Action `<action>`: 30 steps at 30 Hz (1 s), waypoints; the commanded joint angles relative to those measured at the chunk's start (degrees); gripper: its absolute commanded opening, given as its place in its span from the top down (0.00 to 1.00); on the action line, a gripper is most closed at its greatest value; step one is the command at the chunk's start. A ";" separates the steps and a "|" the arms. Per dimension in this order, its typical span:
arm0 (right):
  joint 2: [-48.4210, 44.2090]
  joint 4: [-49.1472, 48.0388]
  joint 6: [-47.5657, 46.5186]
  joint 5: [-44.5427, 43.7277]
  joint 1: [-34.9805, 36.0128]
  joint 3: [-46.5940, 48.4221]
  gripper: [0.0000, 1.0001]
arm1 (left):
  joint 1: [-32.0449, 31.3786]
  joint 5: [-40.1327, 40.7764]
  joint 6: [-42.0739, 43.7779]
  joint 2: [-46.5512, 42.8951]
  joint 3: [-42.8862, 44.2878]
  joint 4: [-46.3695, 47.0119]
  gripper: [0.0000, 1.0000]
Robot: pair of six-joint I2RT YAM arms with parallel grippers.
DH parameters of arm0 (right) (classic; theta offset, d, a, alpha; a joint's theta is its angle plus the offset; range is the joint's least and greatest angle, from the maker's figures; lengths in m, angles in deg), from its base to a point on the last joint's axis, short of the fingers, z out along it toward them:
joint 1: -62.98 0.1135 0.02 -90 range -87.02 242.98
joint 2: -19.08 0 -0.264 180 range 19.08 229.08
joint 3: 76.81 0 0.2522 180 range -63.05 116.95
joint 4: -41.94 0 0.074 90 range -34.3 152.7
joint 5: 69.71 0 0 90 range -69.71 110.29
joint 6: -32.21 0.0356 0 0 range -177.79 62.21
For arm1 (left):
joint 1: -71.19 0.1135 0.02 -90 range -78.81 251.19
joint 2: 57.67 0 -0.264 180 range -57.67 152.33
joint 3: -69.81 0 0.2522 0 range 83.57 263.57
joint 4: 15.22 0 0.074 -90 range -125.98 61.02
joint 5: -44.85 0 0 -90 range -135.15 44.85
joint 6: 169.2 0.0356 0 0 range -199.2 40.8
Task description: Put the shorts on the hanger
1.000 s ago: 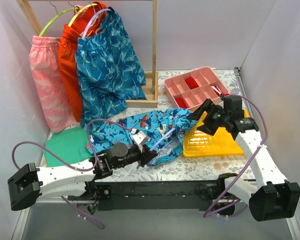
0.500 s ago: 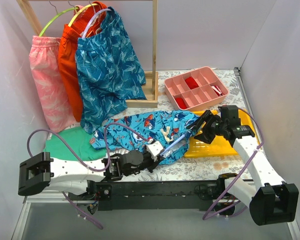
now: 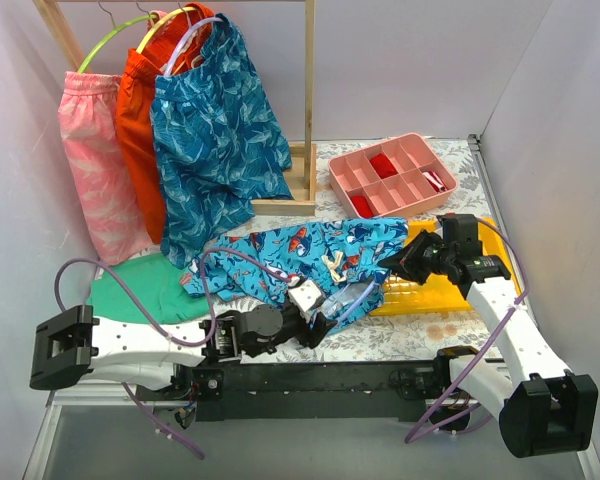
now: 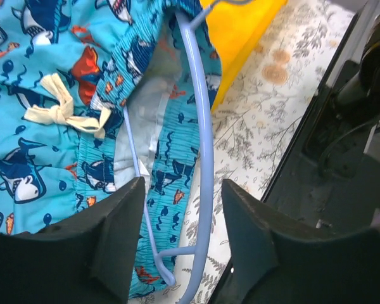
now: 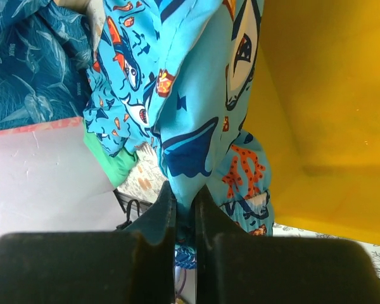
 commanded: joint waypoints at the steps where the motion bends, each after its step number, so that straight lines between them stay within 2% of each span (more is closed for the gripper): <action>1: -0.64 -0.12 -2.25 -0.08 -0.07 -0.54 0.99 | 0.03 2.42 -9.17 -4.61 1.78 -1.95 0.43; 3: -0.99 -0.03 -2.34 0.36 -0.07 -0.46 0.99 | 0.03 7.66 -13.48 -5.58 3.44 -6.17 0.38; 4: -1.08 -0.12 -2.51 0.71 -0.07 -0.37 0.99 | 0.03 9.79 -19.34 -6.11 4.06 -11.85 0.37; 6: -1.43 -0.38 -2.87 1.85 -0.08 -0.02 0.99 | 0.12 13.66 -26.21 -6.02 6.34 -19.16 0.38; 7: -1.60 -0.38 -2.95 2.12 -0.07 0.07 0.99 | 0.29 14.89 -31.65 -5.15 7.05 -26.33 0.41; 11: -2.92 -1.26 -2.52 3.79 -0.16 0.07 0.99 | 1.35 11.57 -40.20 -1.90 9.07 -38.25 0.46; 15: -4.07 -1.78 -1.90 3.96 -0.16 0.07 0.99 | 1.88 7.53 -42.95 2.05 10.65 -45.46 0.49; 21: -4.51 -2.84 -0.67 5.11 -0.07 -0.28 0.99 | 1.88 6.03 -45.49 9.00 13.38 -49.17 0.50; 24: -5.03 -3.72 0.29 5.63 -0.16 -0.46 0.99 | 2.14 8.04 -45.85 9.44 13.21 -48.74 0.44; 26: -5.30 -3.90 0.91 5.99 -0.07 -0.37 0.99 | 3.36 8.92 -44.80 9.45 12.68 -46.90 0.44; 30: -6.17 -3.98 3.19 5.03 -0.07 -0.02 0.99 | 7.14 6.65 -42.08 9.09 11.36 -42.76 0.53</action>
